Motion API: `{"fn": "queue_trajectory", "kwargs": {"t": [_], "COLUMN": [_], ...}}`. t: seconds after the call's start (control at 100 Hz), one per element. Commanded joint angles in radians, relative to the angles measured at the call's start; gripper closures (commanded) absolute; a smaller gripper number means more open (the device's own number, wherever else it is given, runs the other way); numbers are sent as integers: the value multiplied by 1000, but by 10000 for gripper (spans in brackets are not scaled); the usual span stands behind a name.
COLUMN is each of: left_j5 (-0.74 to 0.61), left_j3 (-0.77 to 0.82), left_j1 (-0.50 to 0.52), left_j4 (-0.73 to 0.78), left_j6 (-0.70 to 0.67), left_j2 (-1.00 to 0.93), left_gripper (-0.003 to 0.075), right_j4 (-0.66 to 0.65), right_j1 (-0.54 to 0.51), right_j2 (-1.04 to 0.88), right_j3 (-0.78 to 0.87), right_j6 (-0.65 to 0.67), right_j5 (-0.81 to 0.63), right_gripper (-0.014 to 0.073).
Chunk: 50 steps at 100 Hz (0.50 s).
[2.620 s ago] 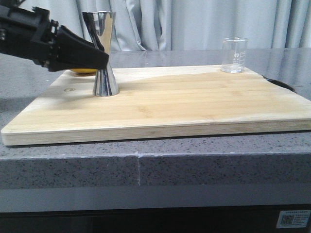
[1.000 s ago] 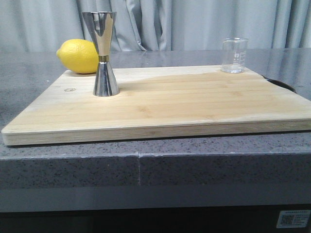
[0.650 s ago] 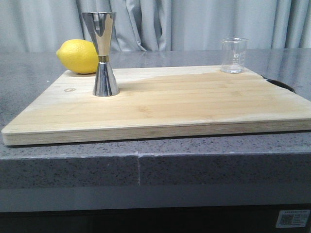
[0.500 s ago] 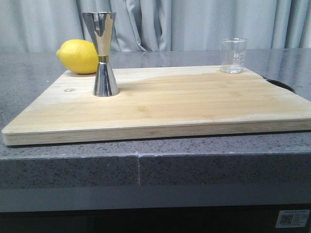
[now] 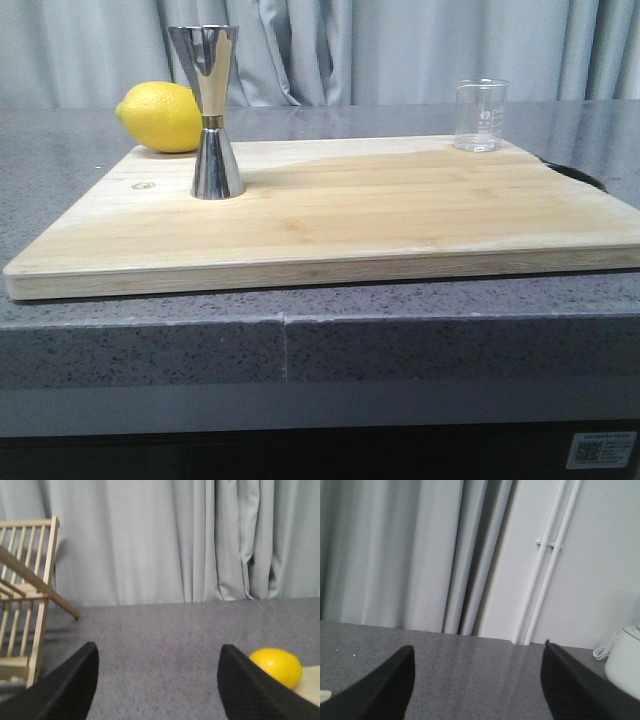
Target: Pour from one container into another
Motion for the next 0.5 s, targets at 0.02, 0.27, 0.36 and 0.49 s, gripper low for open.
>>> {"fn": "queue_trajectory", "kwargs": {"t": [0.02,0.27,0.36,0.49], "left_j5": [-23,26,66,100], "left_j3": [48,107,115,136], "left_j1": [3,3,3,3], "left_j4": [-63,-79,-79,-77], "left_j6": [-8,-9,-9,-9], "left_j2": [-43,-74,-74,-74], "left_gripper": [262,268,310,428], "right_j4": [-9,9,18,25], "right_j1": [-7,-7,-7,-7], "right_j2": [-70,-221,-263,-314], "right_j3": [46,163,189,224], "right_j6": [1,1,1,1], "right_j5": [-7,-11,-11,-38], "right_gripper": [113,121,186,358]}}
